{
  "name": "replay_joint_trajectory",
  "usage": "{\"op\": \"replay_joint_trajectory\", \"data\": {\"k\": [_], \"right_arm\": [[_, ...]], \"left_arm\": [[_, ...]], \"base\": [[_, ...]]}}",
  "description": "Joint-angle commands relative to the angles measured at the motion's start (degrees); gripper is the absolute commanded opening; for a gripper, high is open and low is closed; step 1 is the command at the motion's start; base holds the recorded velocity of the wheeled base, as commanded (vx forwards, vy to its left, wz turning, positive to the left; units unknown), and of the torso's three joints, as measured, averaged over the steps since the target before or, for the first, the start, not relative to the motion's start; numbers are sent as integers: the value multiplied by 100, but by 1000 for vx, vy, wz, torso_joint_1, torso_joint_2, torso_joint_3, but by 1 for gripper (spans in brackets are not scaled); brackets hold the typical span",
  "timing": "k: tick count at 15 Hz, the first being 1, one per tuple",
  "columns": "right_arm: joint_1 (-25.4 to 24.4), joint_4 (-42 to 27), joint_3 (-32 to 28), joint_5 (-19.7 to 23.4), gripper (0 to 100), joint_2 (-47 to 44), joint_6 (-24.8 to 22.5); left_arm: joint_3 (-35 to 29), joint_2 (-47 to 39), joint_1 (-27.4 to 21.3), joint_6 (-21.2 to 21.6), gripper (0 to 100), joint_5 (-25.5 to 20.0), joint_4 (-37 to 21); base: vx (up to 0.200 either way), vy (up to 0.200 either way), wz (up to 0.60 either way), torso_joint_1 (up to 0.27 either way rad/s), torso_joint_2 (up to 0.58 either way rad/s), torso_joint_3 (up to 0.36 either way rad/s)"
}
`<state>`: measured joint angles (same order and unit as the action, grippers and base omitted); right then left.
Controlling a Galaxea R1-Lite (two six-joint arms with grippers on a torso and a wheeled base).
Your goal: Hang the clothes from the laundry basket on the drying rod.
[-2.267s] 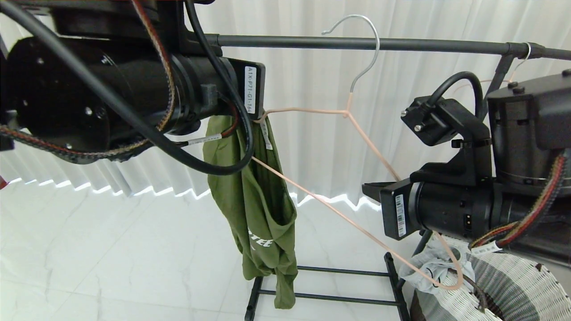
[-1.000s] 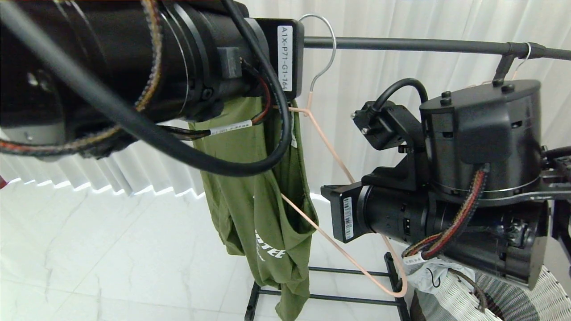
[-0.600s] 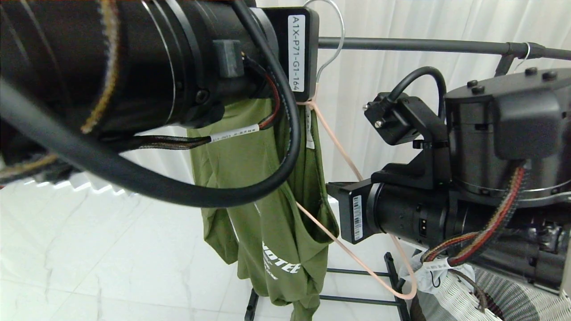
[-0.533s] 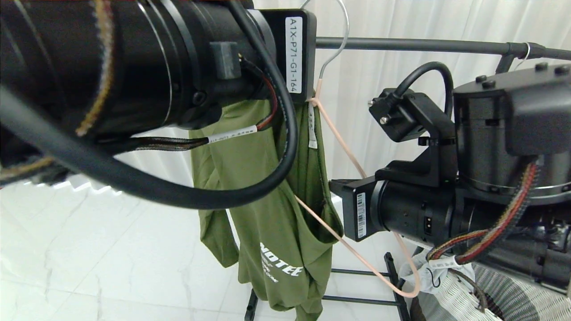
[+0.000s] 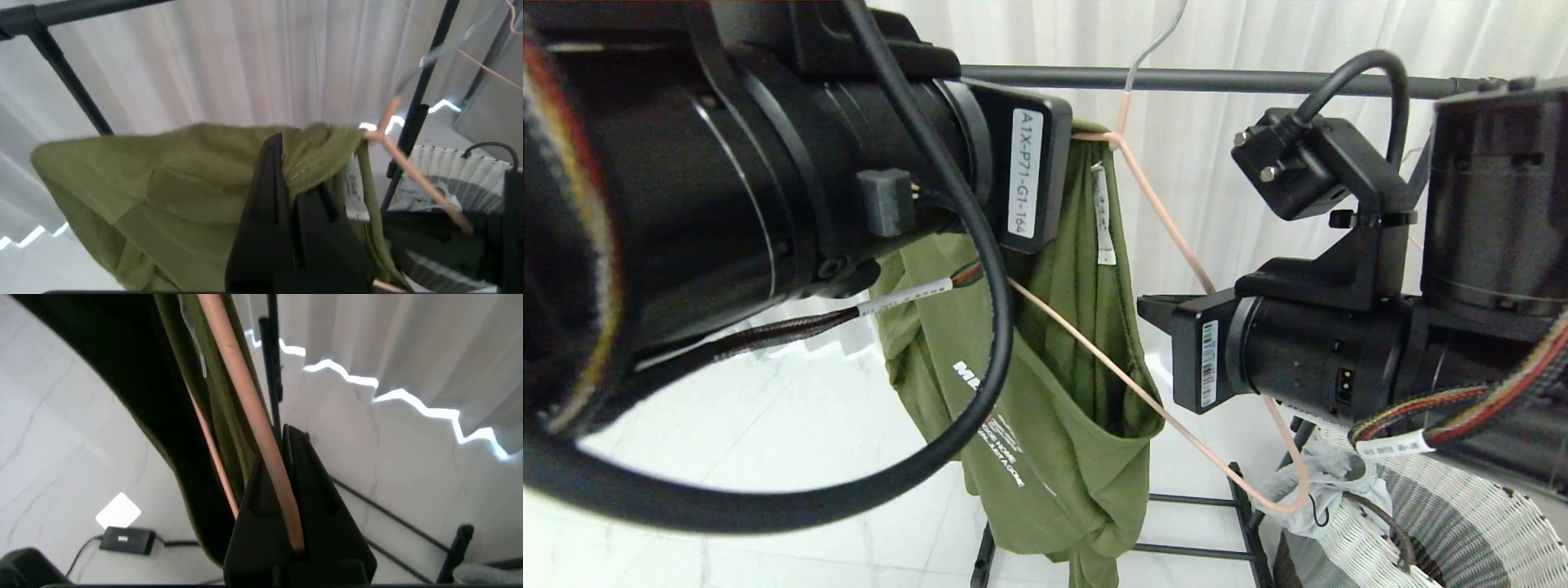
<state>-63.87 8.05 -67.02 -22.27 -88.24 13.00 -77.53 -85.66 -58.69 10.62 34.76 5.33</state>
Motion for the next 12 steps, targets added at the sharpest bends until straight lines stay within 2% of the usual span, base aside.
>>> {"op": "replay_joint_trajectory", "data": {"k": [1,3,6,12], "right_arm": [[-3,57,5,4,0,52,-87],[-12,66,-4,4,0,105,-201],[-73,74,-4,4,0,149,-254],[-196,382,-4,-5,0,52,-359]], "left_arm": [[537,234,-3,327,0,-21,285],[898,252,6,678,0,-329,891],[1144,138,6,1329,0,-487,1585],[1021,50,-46,1311,0,-663,1735]], "base": [[0,0,0,0,0,0],[0,0,0,0,0,0],[0,0,0,0,0,0],[0,0,0,0,0,0]]}}
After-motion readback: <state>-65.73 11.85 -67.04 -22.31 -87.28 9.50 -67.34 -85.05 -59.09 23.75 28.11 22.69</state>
